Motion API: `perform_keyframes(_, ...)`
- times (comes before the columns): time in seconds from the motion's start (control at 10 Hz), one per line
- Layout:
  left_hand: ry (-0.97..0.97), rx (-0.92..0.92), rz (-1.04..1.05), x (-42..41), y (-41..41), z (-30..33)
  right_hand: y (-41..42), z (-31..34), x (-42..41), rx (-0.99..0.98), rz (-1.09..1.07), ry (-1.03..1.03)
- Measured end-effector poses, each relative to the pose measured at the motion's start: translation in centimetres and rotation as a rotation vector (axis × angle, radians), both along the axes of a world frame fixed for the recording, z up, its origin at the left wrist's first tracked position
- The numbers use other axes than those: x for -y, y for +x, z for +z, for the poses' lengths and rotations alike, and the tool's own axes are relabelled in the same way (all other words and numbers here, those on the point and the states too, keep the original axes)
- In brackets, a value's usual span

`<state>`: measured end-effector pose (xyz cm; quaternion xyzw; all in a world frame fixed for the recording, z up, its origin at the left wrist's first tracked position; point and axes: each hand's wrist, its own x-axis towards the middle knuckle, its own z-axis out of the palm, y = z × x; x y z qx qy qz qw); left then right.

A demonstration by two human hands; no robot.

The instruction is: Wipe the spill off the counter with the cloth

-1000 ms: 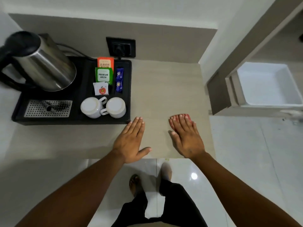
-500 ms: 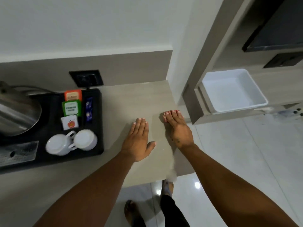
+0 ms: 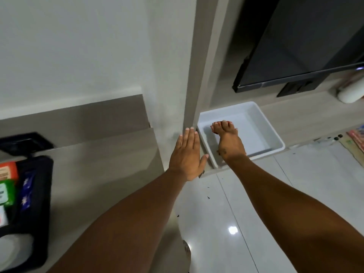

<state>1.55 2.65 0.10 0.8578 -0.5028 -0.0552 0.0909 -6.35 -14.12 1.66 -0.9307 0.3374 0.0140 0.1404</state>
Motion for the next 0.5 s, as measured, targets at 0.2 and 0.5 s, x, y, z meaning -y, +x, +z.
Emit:
perform_keyframes(0.2,0.026,-0.090,0.061,4.9,0.3,-2.4,1.2,-4.3,3.5,-0.041,-0.023,0.075)
perform_keyframes(0.5,0.009,-0.087,0.066,2.5,1.9,-2.2,2.6,-4.1,1.8,0.064,-0.075,0.124)
